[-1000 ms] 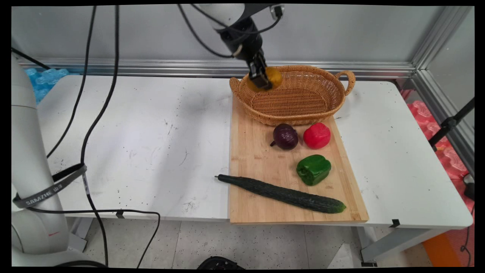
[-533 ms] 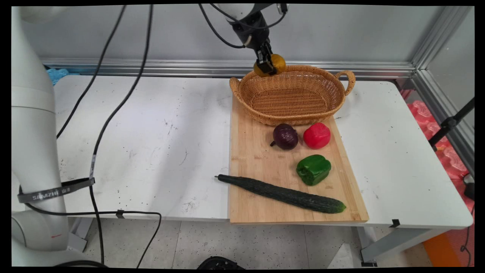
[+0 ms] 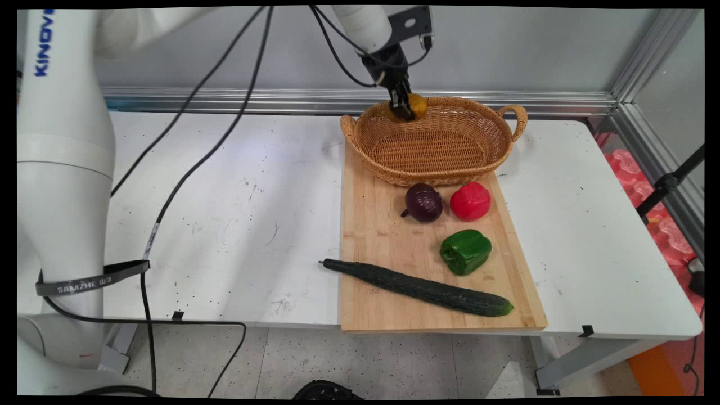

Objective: Place the picked object in the vegetable basket

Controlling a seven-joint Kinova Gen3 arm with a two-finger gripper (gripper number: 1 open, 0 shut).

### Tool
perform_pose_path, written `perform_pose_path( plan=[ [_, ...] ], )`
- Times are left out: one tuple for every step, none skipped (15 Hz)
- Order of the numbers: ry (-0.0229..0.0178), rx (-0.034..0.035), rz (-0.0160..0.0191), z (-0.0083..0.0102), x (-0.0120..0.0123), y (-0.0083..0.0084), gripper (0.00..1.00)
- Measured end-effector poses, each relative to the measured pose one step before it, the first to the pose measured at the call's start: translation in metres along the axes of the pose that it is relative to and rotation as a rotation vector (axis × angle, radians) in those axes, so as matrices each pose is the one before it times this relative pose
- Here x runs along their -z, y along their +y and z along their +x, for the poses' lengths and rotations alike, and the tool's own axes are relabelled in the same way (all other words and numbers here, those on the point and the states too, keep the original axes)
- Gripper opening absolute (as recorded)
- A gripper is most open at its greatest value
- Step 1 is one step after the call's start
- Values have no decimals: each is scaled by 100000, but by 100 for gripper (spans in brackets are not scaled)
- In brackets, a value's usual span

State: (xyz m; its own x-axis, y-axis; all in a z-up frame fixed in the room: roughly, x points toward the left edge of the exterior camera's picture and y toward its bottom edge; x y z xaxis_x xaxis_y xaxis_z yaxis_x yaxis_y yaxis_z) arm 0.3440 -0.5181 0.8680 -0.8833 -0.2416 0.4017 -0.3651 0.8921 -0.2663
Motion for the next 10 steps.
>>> perform_pose_path(
  plan=[
    [-265, -124, -500, -141, -636, -167, 0],
    [-458, -127, -771, -209, -899, -224, 0],
    [-583, 39, -961, -250, -1002, -219, 0],
    [-551, 90, -969, -228, -943, -185, 0],
    [-430, 122, -768, -180, -729, -148, 0],
    [-437, 144, -794, -177, -766, -163, 0],
    [-427, 110, -704, -165, -667, -153, 0],
    [-320, 55, -537, -132, -483, -122, 0],
    [-152, -20, -345, -82, -256, -65, 0],
    [-168, -104, -471, -86, -342, -90, 0]
  ],
)
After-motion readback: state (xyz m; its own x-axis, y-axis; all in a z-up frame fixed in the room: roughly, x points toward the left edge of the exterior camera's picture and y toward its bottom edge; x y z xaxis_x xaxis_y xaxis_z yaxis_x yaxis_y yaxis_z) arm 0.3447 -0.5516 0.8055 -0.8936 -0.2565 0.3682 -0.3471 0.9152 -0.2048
